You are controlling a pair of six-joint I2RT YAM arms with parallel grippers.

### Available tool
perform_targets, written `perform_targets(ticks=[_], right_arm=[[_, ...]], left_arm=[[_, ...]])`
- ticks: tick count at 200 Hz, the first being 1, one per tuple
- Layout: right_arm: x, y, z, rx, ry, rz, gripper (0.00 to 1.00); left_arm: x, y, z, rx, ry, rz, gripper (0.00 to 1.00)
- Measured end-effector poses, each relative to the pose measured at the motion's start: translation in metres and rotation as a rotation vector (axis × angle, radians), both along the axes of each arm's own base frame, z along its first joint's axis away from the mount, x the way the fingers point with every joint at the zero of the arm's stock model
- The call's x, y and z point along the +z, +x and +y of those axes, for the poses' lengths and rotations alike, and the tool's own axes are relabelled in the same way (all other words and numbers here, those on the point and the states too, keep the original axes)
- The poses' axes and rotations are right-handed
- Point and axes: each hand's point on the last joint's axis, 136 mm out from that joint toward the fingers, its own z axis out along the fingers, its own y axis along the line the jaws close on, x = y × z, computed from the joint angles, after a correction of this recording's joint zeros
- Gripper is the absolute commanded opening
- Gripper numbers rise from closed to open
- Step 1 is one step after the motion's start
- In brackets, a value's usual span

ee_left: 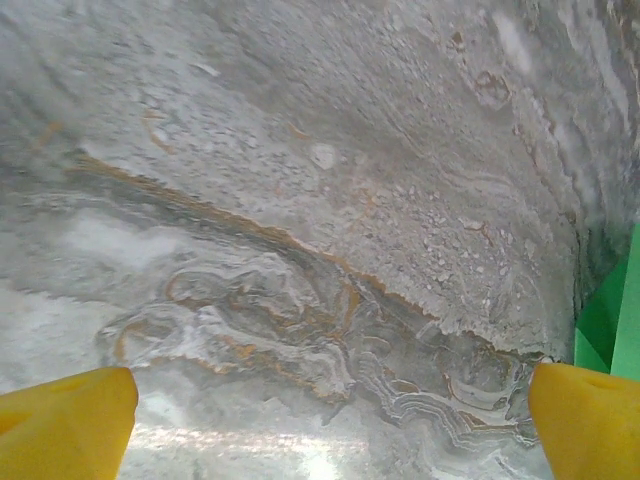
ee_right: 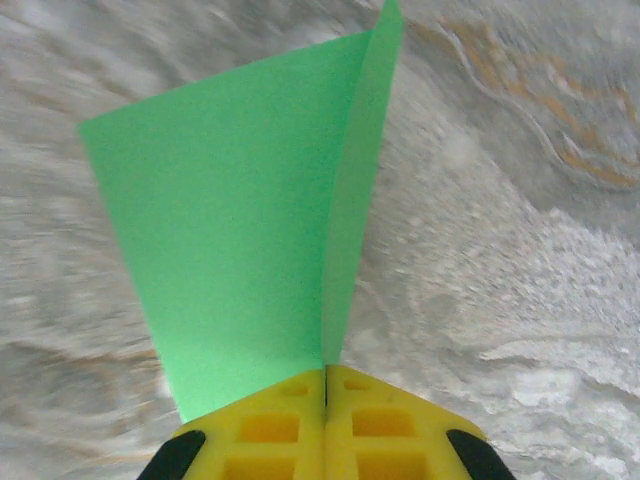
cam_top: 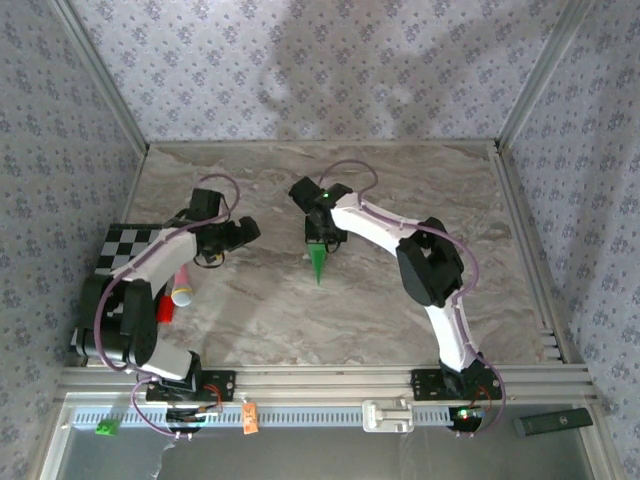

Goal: Fold a paper plane with a square sheet of paper (pick it up from the middle)
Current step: Turn over the paper plane at the center of the table.

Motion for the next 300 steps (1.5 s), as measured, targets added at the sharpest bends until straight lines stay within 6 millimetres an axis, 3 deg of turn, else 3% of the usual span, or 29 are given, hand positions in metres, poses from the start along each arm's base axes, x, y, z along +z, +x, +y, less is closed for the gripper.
perform_targets(ticks=[30,49,73,110,150,195,239,276,300], right_arm=[[0.033,0.008,0.033,0.160,0.179,-0.076,0.00],[0.038,0.010,0.054,0.247,0.297,-0.088,0.00],[0.028,0.010,0.064,0.291,0.431,-0.058,0.00],[0.000,0.018,0.056,0.258,0.592,-0.011,0.00],[-0.039,0.019,0.039,0.180,0.648,0.048,0.00],[-0.055,0.010,0.034,0.155,0.672,0.066,0.01],[-0.055,0.012,0.033,0.150,0.693,0.058,0.01],[-0.054,0.012,0.033,0.150,0.693,0.055,0.01],[-0.052,0.012,0.033,0.150,0.693,0.051,0.01]], left_arm=[[0.008,-0.004,0.015,0.071,-0.026,-0.036,1.00],[0.011,-0.007,0.019,0.105,-0.039,-0.053,1.00],[0.016,-0.008,0.018,0.120,-0.067,-0.080,1.00],[0.016,-0.008,0.004,0.106,-0.148,-0.085,0.96],[0.009,-0.011,-0.037,0.016,-0.218,-0.054,0.83],[-0.010,-0.016,-0.087,-0.079,-0.279,0.029,0.64],[-0.004,-0.004,-0.131,-0.148,-0.348,0.034,0.45],[0.010,0.001,-0.159,-0.199,-0.390,0.008,0.42],[0.004,0.003,-0.169,-0.208,-0.390,0.026,0.42]])
